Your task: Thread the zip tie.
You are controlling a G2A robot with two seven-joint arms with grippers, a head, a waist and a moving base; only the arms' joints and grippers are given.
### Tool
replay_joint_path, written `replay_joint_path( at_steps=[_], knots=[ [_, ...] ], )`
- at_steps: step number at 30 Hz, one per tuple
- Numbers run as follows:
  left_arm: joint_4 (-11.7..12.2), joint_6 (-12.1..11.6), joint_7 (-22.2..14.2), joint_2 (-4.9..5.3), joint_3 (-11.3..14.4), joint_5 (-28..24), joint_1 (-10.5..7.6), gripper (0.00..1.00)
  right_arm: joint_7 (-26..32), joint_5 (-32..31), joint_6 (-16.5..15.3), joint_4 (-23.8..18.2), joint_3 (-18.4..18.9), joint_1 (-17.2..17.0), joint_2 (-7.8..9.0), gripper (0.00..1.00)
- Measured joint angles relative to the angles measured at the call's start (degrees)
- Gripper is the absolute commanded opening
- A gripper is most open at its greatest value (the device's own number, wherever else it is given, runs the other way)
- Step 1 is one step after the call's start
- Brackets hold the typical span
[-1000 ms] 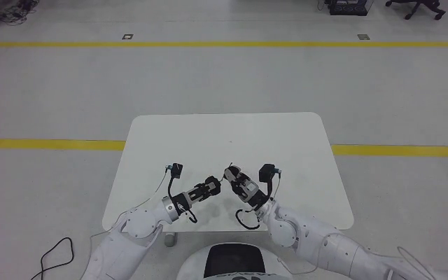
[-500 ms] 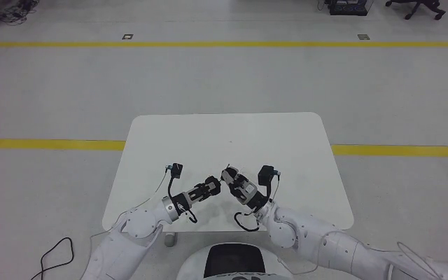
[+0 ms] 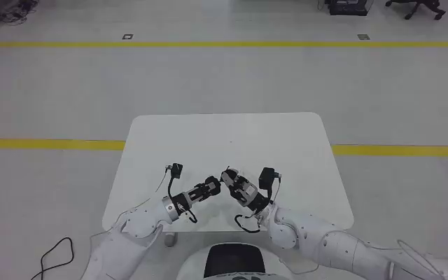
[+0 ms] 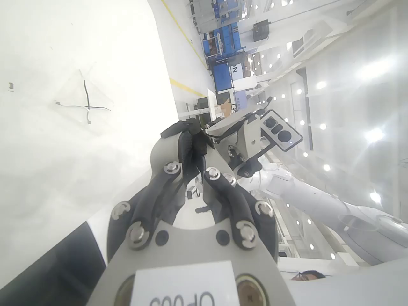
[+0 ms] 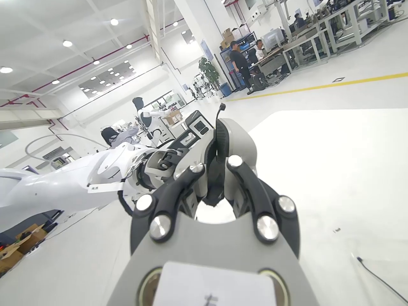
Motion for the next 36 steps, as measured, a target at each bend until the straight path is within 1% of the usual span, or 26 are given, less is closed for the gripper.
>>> replay_joint_path(
  at_steps=[5, 12, 22, 30, 36],
  knots=[
    [-0.1, 0.3, 0.6, -0.07, 0.5, 0.2, -0.25, 0.0, 0.4, 0.2, 0.0, 0.0, 0.0, 0.0, 0.05, 0.0],
    [0.1, 0.0, 0.5, 0.03, 0.9, -0.5, -0.63, 0.0, 1.3, 2.4, 0.0, 0.3, 0.0, 0.1, 0.04, 0.0],
    [-0.2, 0.0, 0.1, 0.28, 0.9, -1.5, -0.58, 0.0, 1.8, 4.4, 0.0, 0.8, 0.0, 0.3, 0.01, 0.0],
    [-0.5, 0.0, -0.1, 0.48, 0.9, -2.1, -0.43, 0.0, 3.6, 6.6, 0.0, 0.8, 0.0, 0.3, -0.06, 0.0],
    [-0.2, 0.0, 0.0, 0.53, 1.4, -1.8, -0.4, 0.0, 2.6, 4.9, 0.0, -0.7, 0.0, 0.1, 0.15, 0.0]
  ],
)
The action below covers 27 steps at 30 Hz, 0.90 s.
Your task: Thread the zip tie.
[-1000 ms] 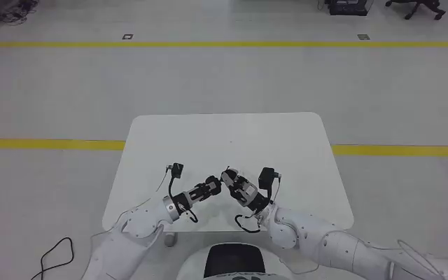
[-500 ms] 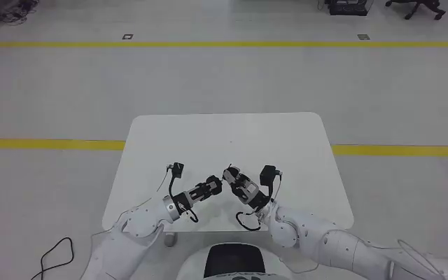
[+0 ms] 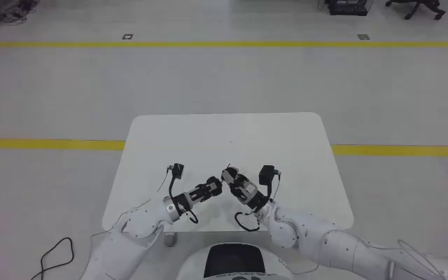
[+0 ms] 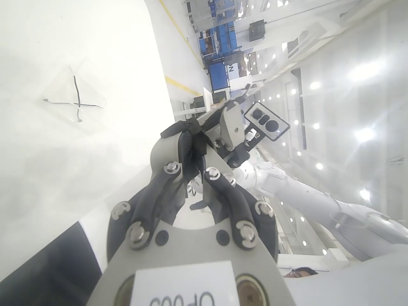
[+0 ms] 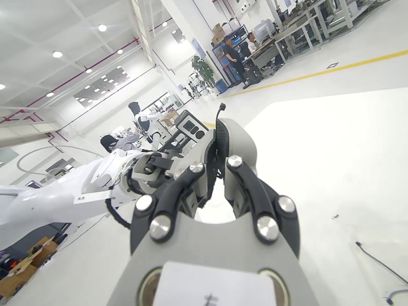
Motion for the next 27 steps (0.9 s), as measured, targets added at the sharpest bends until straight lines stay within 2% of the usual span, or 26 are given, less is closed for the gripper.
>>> replay_joint_path(
  at_steps=[10, 27],
  knots=[
    [0.4, 0.0, 0.9, 0.02, 1.1, 0.9, -0.55, 0.0, -0.1, -1.1, 0.0, -0.4, 0.0, -0.3, 0.43, 0.0],
    [-0.3, 0.0, 0.5, 0.45, 0.6, -0.6, -0.22, 0.0, 1.8, 1.8, 0.0, 1.5, 0.0, -0.2, -0.01, 0.0]
  ],
)
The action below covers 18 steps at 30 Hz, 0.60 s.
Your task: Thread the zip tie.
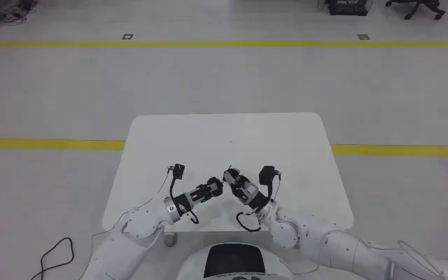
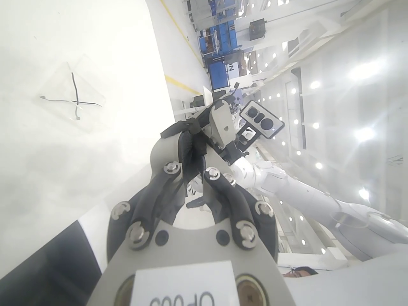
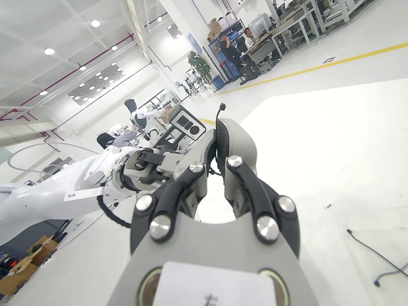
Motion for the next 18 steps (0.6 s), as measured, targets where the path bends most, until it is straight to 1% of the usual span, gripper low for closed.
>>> replay_joint_path(
  at_steps=[5, 8, 13, 18],
  knots=[
    [0.0, 0.0, -0.1, 0.06, 0.1, -0.1, 0.0, 0.0, 0.5, 0.2, 0.0, 0.1, 0.0, 0.0, -0.08, 0.0],
    [0.2, 0.0, 0.0, 0.06, 0.3, 0.0, -0.11, 0.0, -0.2, -0.2, 0.0, -0.4, 0.0, 0.0, -0.1, 0.0],
    [0.7, 0.0, 0.1, 0.0, 1.0, 0.2, -0.56, 0.0, -1.9, -2.6, 0.0, -1.4, 0.0, -0.2, 0.15, 0.0],
    [1.3, 0.1, 0.2, -0.01, 1.6, 0.8, -1.09, 0.0, -1.6, -3.0, 0.0, -1.6, 0.0, -0.3, 0.32, 0.0]
  ],
)
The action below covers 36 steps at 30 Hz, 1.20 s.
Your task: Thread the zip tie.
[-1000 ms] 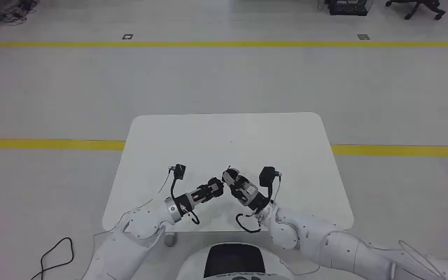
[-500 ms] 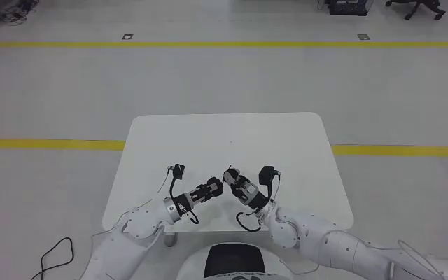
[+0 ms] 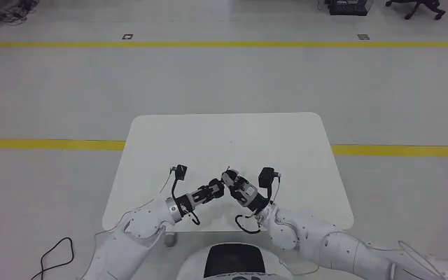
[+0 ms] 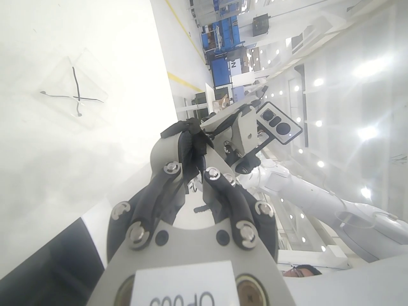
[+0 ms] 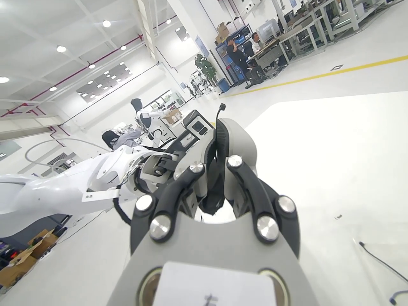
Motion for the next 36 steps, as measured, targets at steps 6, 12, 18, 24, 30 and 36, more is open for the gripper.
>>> replay_joint_path(
  at_steps=[6, 12, 18, 24, 30, 36],
  knots=[
    [-0.2, -0.1, 0.1, 0.15, -0.1, -0.3, -0.08, 0.0, 1.0, 1.4, 0.0, 0.7, 0.0, 0.1, -0.07, 0.0],
    [-0.3, -0.1, -0.3, 0.33, -0.4, -1.1, 0.0, 0.0, 1.9, 2.9, 0.0, 1.5, 0.0, 0.2, -0.29, 0.0],
    [-0.1, -0.1, -0.5, 0.41, -0.1, -0.8, -0.05, 0.0, 1.0, 1.3, 0.0, 0.3, 0.0, 0.2, -0.23, 0.0],
    [-0.2, 0.0, -0.1, 0.39, 0.7, -0.2, -0.38, 0.0, 1.1, 0.6, 0.0, -0.2, 0.0, 0.0, 0.07, 0.0],
    [-0.8, -0.1, -0.1, 0.58, 0.5, -0.1, -0.29, 0.0, 1.9, 1.8, 0.0, 0.6, 0.0, 0.0, 0.09, 0.0],
    [-1.0, -0.1, -0.5, 0.76, 0.6, 0.1, -0.15, 0.0, 1.6, 2.7, 0.0, 1.1, 0.0, 0.3, 0.03, 0.0]
  ],
)
